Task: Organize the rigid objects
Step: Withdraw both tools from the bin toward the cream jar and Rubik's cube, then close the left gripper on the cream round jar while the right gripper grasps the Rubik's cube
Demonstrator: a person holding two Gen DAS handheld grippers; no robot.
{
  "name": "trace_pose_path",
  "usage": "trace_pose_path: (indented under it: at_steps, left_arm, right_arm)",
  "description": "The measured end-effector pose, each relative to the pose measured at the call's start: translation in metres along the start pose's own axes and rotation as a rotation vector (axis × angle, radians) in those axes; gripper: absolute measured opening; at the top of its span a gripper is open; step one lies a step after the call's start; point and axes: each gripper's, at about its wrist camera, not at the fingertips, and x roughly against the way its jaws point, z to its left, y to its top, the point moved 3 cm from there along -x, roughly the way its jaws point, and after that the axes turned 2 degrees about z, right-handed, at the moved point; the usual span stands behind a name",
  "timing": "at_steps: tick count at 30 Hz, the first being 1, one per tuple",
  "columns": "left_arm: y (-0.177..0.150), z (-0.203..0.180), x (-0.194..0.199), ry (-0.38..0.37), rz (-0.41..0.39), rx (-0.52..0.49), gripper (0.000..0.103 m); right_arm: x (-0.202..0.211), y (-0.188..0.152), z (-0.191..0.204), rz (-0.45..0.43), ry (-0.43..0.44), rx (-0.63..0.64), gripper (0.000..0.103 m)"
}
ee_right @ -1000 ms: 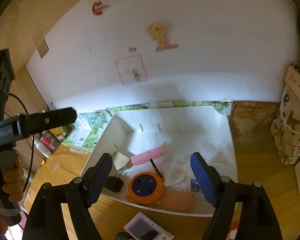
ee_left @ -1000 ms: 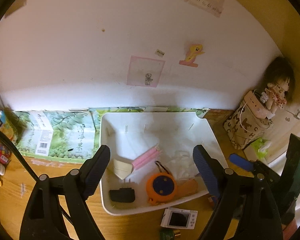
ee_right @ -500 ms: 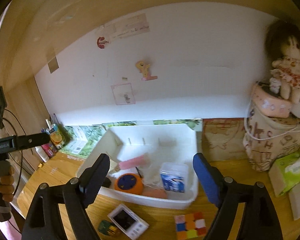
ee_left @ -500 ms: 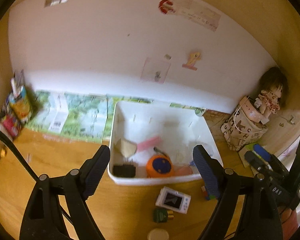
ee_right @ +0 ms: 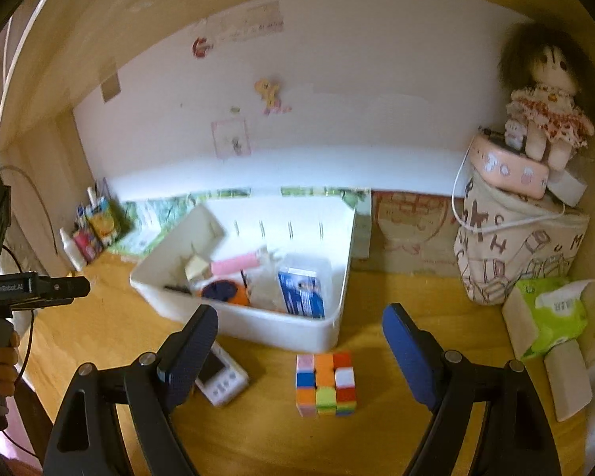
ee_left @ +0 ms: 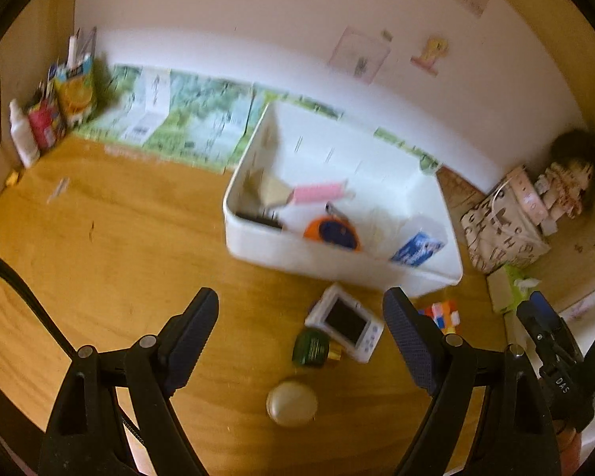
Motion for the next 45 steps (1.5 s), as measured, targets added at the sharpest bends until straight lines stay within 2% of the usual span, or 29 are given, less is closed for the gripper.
trace_pose_path:
  at_steps: [10, 14, 25, 32, 40, 45]
  left_arm:
    - [-0.051, -0.003, -0.029, 0.094, 0.125, 0.0, 0.087]
    - [-0.065, -0.004, -0.045, 0.138, 0.196, 0.004, 0.087]
    - [-0.081, 0.0, -0.089, 0.167, 0.387, 0.07, 0.087]
    - [-0.09, 0.008, -0.11, 0.192, 0.481, 0.117, 0.086]
    - [-0.094, 0.012, -0.118, 0.195, 0.521, 0.127, 0.085]
    - [-0.082, 0.008, -0.124, 0.201, 0.517, 0.106, 0.074]
  right_arm:
    - [-0.02, -0.022, -0.011, 0.094, 0.041, 0.005, 0.086]
    - [-0.04, -0.026, -0.019, 0.166, 0.047, -0.018, 0.086]
    - [-0.085, -0.047, -0.041, 0.369, 0.042, -0.114, 0.086]
    - [-0.104, -0.054, -0.045, 0.437, 0.035, -0.135, 0.086]
    - [-0.121, -0.059, -0.044, 0.489, 0.032, -0.133, 0.086]
    - [-0.13, -0.06, -0.041, 0.501, 0.023, -0.119, 0.086]
